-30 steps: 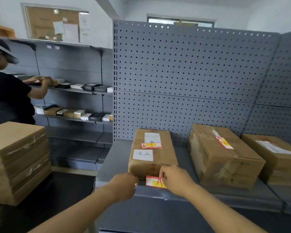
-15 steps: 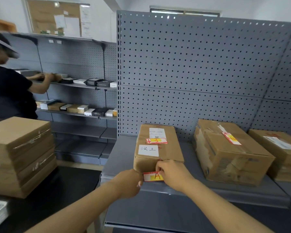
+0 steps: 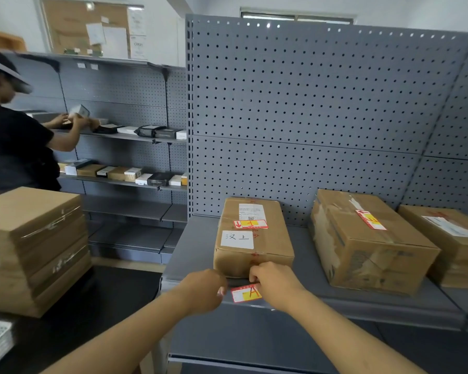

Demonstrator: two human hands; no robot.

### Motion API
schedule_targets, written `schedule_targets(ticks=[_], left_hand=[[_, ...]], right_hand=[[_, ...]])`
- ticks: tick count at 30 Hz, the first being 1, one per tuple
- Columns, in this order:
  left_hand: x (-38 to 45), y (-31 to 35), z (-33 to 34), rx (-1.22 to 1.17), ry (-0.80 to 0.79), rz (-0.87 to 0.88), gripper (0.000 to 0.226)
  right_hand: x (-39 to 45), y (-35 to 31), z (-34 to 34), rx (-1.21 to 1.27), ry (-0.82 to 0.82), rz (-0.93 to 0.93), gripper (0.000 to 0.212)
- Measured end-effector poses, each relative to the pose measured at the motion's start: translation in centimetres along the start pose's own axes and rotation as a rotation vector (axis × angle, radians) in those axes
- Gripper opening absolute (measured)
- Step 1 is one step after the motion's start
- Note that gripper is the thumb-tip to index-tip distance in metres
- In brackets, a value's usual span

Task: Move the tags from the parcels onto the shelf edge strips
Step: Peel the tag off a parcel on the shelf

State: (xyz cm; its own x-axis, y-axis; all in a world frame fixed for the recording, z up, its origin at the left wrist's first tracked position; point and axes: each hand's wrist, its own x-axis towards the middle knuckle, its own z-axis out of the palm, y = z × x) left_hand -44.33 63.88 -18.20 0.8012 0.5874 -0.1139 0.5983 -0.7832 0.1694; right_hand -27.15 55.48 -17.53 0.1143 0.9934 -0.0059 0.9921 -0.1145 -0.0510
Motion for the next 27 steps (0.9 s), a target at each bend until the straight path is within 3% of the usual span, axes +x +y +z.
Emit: schedule_targets(ticks=[10, 18, 23, 27], left_hand=[[1.1, 2.8, -3.3, 0.103, 0.109, 0.056, 0.017], [3.7, 10.4, -5.5, 0.225, 0.304, 0.127, 0.018], [6.2, 15.9, -4.9, 0.255, 0.256, 0.277, 0.029], [7.5, 20.6, -3.8, 0.245, 0.222, 0.377, 0.024]], right_hand=[[-2.2, 1.4, -1.6, 0.029, 0.048, 0.132, 0.024], [-7.3, 4.7, -3.8, 0.035, 0.106, 0.281, 0.027], [-11.7, 8.7, -4.9, 0.052, 0.122, 0.435, 0.024], [-15.8, 12.5, -5.9, 0.107, 0.147, 0.57, 0.021]])
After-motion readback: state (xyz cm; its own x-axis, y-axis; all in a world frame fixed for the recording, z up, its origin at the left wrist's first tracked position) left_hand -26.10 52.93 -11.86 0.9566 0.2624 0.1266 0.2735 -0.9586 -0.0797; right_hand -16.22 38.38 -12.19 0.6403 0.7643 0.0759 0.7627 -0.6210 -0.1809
